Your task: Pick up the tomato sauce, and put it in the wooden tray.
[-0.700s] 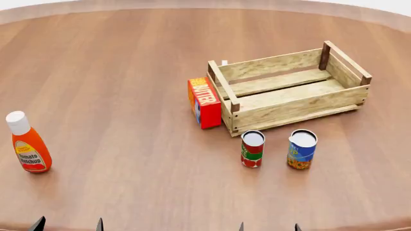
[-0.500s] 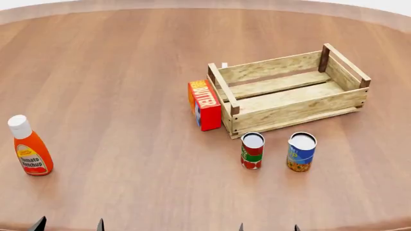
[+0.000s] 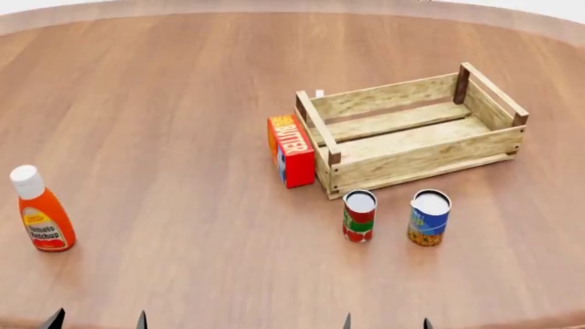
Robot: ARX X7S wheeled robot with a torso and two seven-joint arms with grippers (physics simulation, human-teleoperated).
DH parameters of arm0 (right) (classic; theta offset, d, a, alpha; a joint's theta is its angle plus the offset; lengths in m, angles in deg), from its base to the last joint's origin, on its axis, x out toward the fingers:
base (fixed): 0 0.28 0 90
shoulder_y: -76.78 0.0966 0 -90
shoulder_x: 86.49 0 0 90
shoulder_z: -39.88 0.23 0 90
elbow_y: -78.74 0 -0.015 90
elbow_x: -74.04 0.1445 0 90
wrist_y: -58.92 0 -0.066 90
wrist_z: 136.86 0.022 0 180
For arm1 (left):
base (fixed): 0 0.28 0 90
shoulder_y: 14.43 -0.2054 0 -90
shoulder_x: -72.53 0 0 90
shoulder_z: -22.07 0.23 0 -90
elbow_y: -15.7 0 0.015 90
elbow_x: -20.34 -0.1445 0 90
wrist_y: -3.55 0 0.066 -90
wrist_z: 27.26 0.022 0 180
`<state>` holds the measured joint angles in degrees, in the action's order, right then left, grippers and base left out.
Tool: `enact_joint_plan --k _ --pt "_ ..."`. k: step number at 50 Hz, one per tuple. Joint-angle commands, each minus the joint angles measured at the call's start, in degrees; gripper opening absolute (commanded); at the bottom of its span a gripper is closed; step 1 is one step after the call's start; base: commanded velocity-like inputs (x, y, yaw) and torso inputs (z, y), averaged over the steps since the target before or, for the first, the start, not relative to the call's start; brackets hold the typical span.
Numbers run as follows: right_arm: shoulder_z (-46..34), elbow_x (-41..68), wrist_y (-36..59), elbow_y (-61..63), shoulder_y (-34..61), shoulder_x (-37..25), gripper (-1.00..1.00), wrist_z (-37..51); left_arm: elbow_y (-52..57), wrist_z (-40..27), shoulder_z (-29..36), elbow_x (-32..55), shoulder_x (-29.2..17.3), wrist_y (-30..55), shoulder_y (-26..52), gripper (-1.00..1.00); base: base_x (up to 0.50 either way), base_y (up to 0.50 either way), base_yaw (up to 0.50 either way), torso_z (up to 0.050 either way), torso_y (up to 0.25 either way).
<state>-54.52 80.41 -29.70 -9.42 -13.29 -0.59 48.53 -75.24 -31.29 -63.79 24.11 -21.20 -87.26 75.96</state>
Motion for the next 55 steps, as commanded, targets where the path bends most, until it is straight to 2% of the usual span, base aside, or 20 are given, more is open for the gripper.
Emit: enact_joint_plan --k 1,55 --pt "-0.9 1.3 0.3 0.0 0.3 -0.7 1.00 0.9 -0.1 -1.0 1.0 0.9 -0.9 -0.2 0.1 1.00 0.10 0.00 0.00 0.000 0.000" --pt "-4.5 4.0 -0.6 -0.7 1.0 -3.8 1.00 3.2 -0.6 -4.3 4.5 3.8 -3.7 -0.9 0.5 1.00 0.26 0.00 0.00 0.000 0.000"
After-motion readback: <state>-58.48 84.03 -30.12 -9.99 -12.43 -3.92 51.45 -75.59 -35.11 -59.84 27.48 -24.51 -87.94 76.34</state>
